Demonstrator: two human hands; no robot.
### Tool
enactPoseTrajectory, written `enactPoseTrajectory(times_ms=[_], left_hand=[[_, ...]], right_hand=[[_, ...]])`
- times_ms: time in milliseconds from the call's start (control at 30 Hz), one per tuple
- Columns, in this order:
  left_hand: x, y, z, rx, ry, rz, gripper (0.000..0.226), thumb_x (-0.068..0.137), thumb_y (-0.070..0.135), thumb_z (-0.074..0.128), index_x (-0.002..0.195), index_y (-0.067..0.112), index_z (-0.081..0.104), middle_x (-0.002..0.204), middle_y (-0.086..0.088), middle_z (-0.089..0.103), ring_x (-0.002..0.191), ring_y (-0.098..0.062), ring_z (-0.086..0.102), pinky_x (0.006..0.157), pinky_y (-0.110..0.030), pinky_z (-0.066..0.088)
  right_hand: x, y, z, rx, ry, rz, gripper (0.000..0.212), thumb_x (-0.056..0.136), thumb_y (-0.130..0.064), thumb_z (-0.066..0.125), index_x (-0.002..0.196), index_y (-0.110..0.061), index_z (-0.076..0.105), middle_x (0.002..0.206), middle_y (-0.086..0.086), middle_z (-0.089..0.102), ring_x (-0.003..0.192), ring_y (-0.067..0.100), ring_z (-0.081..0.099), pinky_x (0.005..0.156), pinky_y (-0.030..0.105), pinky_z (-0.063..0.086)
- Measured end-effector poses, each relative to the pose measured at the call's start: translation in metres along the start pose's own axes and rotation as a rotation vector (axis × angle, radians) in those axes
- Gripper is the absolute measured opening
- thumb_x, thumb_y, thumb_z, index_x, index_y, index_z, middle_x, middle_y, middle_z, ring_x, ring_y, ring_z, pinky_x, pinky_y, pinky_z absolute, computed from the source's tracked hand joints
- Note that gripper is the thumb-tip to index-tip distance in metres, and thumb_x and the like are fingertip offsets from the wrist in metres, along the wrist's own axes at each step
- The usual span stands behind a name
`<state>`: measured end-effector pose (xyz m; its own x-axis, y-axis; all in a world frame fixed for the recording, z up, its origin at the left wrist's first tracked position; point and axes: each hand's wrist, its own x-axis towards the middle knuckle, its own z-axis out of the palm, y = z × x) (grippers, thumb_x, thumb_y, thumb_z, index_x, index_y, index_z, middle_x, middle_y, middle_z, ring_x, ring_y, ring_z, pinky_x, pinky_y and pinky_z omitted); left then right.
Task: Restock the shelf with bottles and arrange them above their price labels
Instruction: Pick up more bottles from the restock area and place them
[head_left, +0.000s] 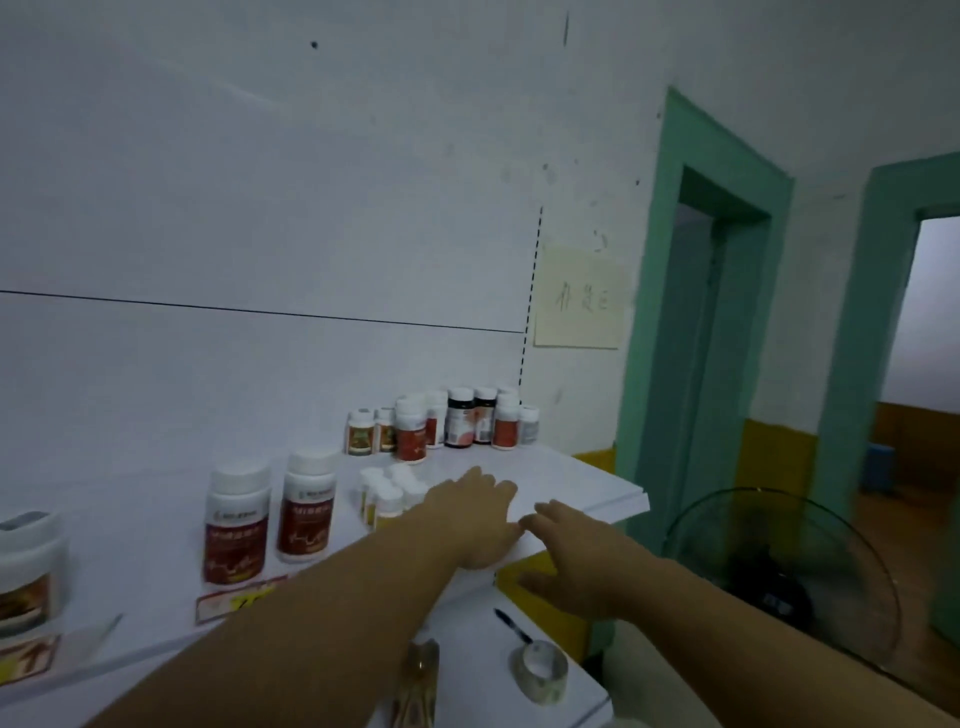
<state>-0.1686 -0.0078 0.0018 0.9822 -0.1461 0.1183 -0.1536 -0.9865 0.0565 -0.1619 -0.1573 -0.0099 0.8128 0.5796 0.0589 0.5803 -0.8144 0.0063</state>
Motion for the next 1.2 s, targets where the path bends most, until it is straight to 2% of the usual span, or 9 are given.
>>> enactPoseTrajectory(times_ms=[333, 467, 567, 700, 800, 933, 1033, 1133, 1200], left_hand=[[0.182, -0.008, 0.045, -0.151, 0.014, -0.108, 0.062, 0.093, 0.036, 0.045, 0.148, 0.018, 0.021, 0.152, -0.008, 0.031, 0.14, -0.027, 0.029, 0.112, -0.043, 0.028], [0.235, -0.004, 0.066, -0.27, 0.036, -0.211, 0.063, 0.09, 0.037, 0.047, 0.146, 0.019, 0.026, 0.15, -0.006, 0.036, 0.14, -0.026, 0.03, 0.118, -0.051, 0.009], [0.279, -0.01, 0.066, -0.544, 0.149, -0.28, 0.061, 0.083, 0.032, 0.055, 0.14, 0.021, 0.037, 0.143, -0.003, 0.047, 0.132, -0.026, 0.042, 0.113, -0.045, 0.027], [0.329, -0.031, 0.079, -0.787, 0.35, -0.422, 0.026, 0.071, 0.012, 0.06, 0.096, 0.016, 0.057, 0.102, -0.008, 0.068, 0.084, -0.021, 0.062, 0.07, -0.029, 0.048], [0.358, -0.038, 0.091, -0.934, 0.47, -0.524, 0.039, 0.073, 0.01, 0.07, 0.108, 0.018, 0.054, 0.104, -0.002, 0.066, 0.091, -0.018, 0.062, 0.076, -0.031, 0.05], [0.389, -0.047, 0.103, -0.915, 0.584, -0.557, 0.065, 0.068, 0.023, 0.078, 0.126, 0.026, 0.049, 0.12, 0.004, 0.063, 0.111, -0.017, 0.06, 0.096, -0.036, 0.047], [0.399, -0.049, 0.107, -0.893, 0.625, -0.617, 0.06, 0.069, 0.019, 0.078, 0.123, 0.019, 0.05, 0.119, 0.001, 0.063, 0.11, -0.019, 0.06, 0.099, -0.04, 0.048], [0.404, -0.048, 0.119, -0.913, 0.709, -0.642, 0.059, 0.07, 0.01, 0.078, 0.121, 0.02, 0.05, 0.116, 0.005, 0.062, 0.109, -0.014, 0.059, 0.089, -0.025, 0.049], [0.405, -0.045, 0.123, -0.935, 0.737, -0.641, 0.055, 0.072, 0.009, 0.077, 0.118, 0.021, 0.05, 0.109, 0.011, 0.059, 0.1, -0.007, 0.057, 0.068, -0.006, 0.045]], right_hand=[[0.114, 0.119, -0.001, 0.025, 0.013, 0.089, 0.068, 0.091, -0.049, 0.047, 0.149, -0.025, 0.019, 0.159, -0.001, 0.016, 0.144, 0.019, 0.02, 0.116, 0.036, 0.021], [0.152, 0.16, 0.023, 0.038, -0.044, 0.115, 0.073, 0.093, -0.05, 0.044, 0.151, -0.025, 0.009, 0.161, 0.002, 0.007, 0.147, 0.02, 0.011, 0.117, 0.037, 0.017], [0.196, 0.196, 0.032, 0.105, -0.029, 0.132, 0.077, 0.092, -0.052, 0.044, 0.151, -0.024, 0.004, 0.16, 0.004, 0.009, 0.145, 0.023, 0.019, 0.115, 0.038, 0.024], [0.26, 0.23, 0.042, 0.285, 0.0, 0.126, 0.082, 0.091, -0.051, 0.046, 0.151, -0.021, -0.001, 0.159, 0.005, 0.016, 0.143, 0.024, 0.025, 0.112, 0.036, 0.026], [0.307, 0.248, 0.053, 0.459, 0.0, 0.088, 0.085, 0.092, -0.048, 0.048, 0.151, -0.016, -0.006, 0.158, 0.007, 0.019, 0.142, 0.025, 0.027, 0.111, 0.033, 0.027], [0.373, 0.259, 0.065, 0.869, 0.058, 0.066, 0.084, 0.084, -0.056, 0.055, 0.147, -0.019, 0.015, 0.146, 0.003, 0.041, 0.127, 0.025, 0.048, 0.098, 0.031, 0.04], [0.399, 0.257, 0.077, 1.161, 0.15, 0.082, 0.066, 0.083, -0.048, 0.061, 0.138, -0.02, 0.035, 0.134, 0.006, 0.054, 0.111, 0.023, 0.057, 0.094, 0.037, 0.045], [0.411, 0.258, 0.09, 1.236, 0.232, 0.064, 0.055, 0.079, -0.048, 0.065, 0.126, -0.025, 0.046, 0.116, -0.002, 0.061, 0.101, 0.018, 0.059, 0.089, 0.037, 0.047], [0.416, 0.259, 0.092, 1.293, 0.251, 0.029, 0.055, 0.079, -0.042, 0.068, 0.127, -0.027, 0.044, 0.109, -0.006, 0.058, 0.1, 0.017, 0.058, 0.087, 0.034, 0.046]])
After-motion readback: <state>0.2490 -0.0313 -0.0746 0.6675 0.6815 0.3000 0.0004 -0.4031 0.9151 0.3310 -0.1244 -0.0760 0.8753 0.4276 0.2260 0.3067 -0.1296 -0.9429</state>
